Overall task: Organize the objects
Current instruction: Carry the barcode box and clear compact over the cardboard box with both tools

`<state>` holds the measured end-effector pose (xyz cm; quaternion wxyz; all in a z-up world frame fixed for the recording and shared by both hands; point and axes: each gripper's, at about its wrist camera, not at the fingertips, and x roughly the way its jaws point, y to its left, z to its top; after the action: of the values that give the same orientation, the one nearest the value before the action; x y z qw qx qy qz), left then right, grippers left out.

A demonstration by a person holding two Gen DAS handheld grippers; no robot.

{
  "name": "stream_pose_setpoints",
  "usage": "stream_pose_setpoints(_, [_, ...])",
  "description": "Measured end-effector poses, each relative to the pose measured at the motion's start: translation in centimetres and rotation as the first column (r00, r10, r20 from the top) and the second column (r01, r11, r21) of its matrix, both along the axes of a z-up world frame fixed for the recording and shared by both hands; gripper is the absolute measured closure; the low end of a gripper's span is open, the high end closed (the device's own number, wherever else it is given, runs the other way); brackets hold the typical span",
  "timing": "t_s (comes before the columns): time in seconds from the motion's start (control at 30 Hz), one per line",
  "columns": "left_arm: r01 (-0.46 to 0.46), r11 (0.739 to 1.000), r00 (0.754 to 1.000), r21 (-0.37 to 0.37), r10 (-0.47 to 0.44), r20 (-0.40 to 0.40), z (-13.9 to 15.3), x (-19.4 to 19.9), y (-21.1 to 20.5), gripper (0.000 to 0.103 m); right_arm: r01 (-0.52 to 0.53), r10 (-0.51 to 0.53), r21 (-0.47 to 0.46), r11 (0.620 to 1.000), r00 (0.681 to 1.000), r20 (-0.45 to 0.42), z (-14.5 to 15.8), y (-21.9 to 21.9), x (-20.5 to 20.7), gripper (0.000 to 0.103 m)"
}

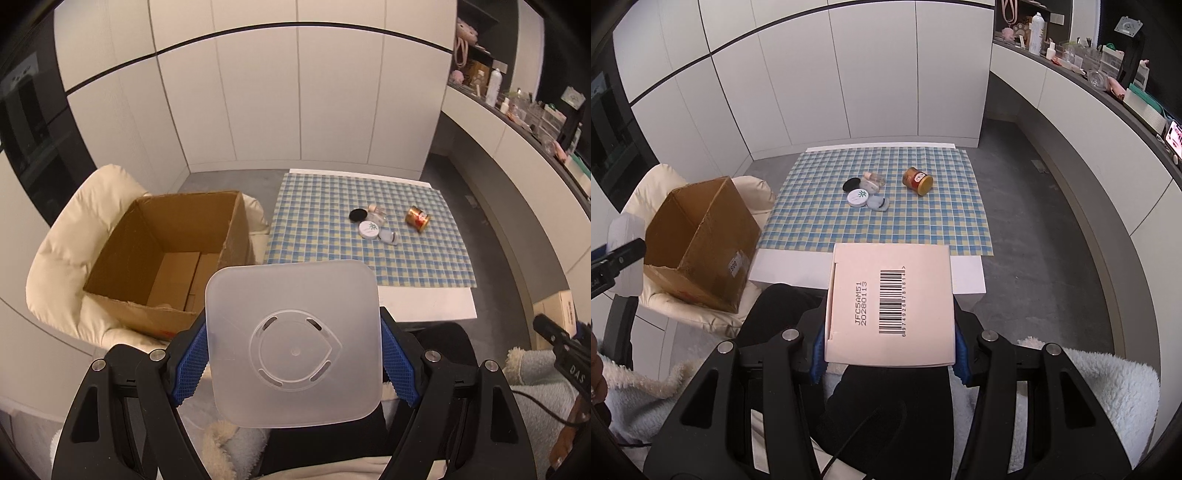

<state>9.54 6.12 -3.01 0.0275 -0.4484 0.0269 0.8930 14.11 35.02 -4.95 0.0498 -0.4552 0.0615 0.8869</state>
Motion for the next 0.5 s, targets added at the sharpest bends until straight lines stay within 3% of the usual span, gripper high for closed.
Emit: stream_pose_setpoints(0.5, [0.009, 1.000, 1.000, 0.004, -0.009, -0.001, -0.26, -0.27, -0.13, 0.020, -0.002, 0.002, 0.014, 1.000, 1.000, 0.001, -0.15, 0.00, 0.09, 0.049])
